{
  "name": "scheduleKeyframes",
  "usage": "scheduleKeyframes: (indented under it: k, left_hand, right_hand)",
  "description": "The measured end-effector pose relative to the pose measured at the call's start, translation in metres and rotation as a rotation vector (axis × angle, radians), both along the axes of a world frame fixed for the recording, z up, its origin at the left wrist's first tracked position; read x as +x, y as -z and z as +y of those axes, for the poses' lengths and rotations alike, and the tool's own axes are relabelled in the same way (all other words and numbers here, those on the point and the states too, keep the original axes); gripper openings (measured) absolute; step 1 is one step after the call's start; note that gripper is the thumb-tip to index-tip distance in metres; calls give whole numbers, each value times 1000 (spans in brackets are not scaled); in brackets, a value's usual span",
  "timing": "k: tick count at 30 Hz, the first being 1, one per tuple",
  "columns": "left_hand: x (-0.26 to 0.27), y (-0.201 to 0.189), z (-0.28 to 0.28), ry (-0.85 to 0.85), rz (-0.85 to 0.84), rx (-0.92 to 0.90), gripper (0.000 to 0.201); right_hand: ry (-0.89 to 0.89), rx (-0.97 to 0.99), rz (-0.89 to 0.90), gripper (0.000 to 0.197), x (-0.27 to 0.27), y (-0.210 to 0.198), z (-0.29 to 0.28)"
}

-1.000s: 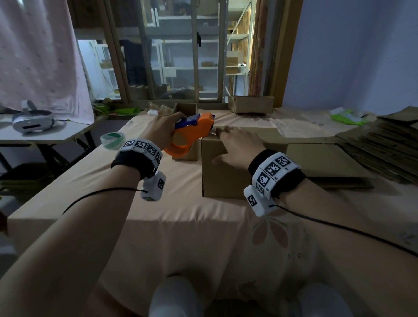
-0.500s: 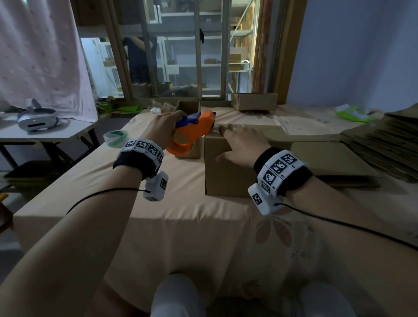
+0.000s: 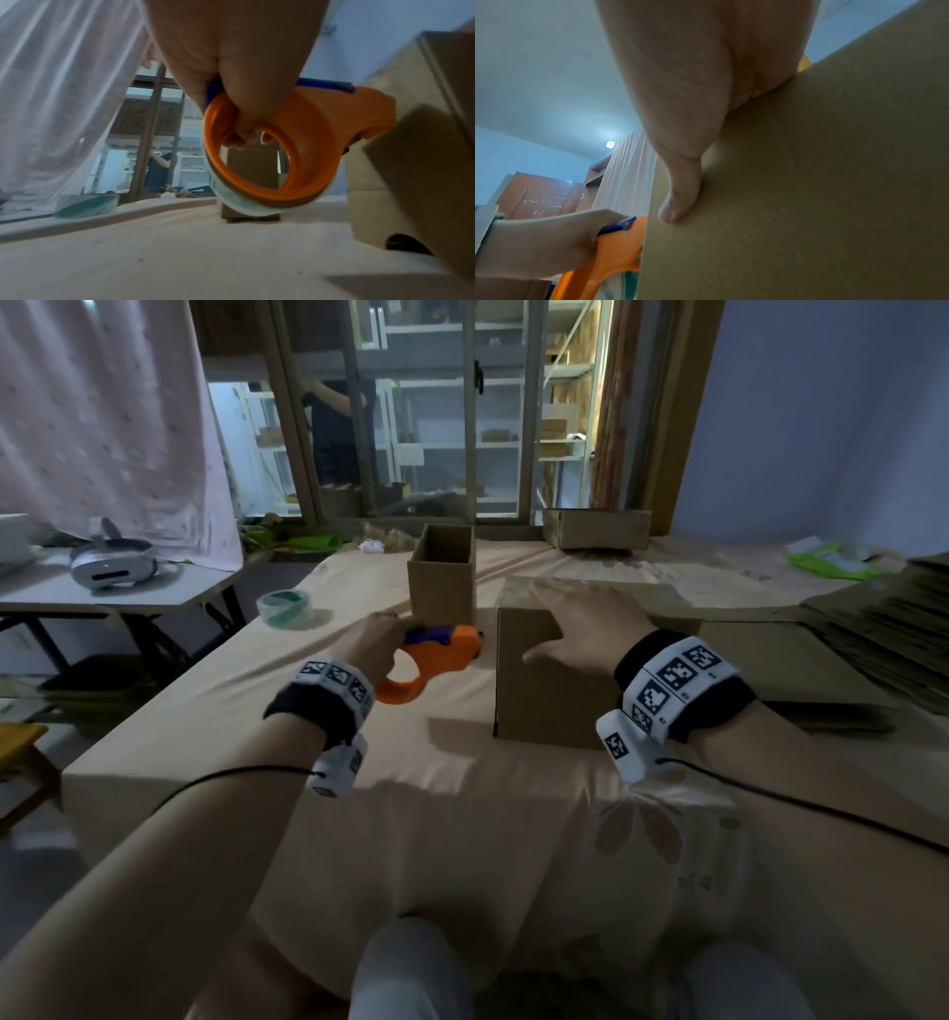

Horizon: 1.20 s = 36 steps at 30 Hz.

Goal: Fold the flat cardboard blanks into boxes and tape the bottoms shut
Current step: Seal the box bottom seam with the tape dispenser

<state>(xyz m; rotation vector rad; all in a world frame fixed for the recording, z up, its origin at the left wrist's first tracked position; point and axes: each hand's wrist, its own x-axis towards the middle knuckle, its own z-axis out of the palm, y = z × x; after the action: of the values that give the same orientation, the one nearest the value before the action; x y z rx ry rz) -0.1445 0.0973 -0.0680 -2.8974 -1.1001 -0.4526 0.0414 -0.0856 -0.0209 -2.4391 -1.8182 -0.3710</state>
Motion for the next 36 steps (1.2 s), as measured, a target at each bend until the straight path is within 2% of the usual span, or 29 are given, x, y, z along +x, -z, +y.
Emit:
scheduleKeyframes:
  k: [2,3,8,14,17,21,25,28,36]
  left_hand:
    - [10,-1,-7,50,48,3,52]
    - [14,-3,-9,62,60,11,55]
    - [21,0,-4,93,106,109,56]
    - [21,-10,-10,81,133,109,53]
    - [20,-16,-12,82,190,144,58]
    - [22,-31,-17,100,264,173,56]
    - [33,-64,-23,164,358,364,38]
    - [50,-88,-26,227,467,528,37]
    - [54,-90,-29,211,630,698,38]
  right_hand:
    - [-8,-10,1,91,2,-1,0]
    - [-11,-18,9,91,3,-2,-1]
    - [-36,-40,47,93,17,-4,-5]
    - [-33,-76,133,89,16,-18,4]
    - [13,-196,133,111,14,-28,17]
    - [-36,-297,128,103,8,-27,27]
    - [-20,-276,112,111,9,-23,34]
    - [-9,-282,122,113,10,-24,36]
    - [-12,-282,114,109,10,-25,34]
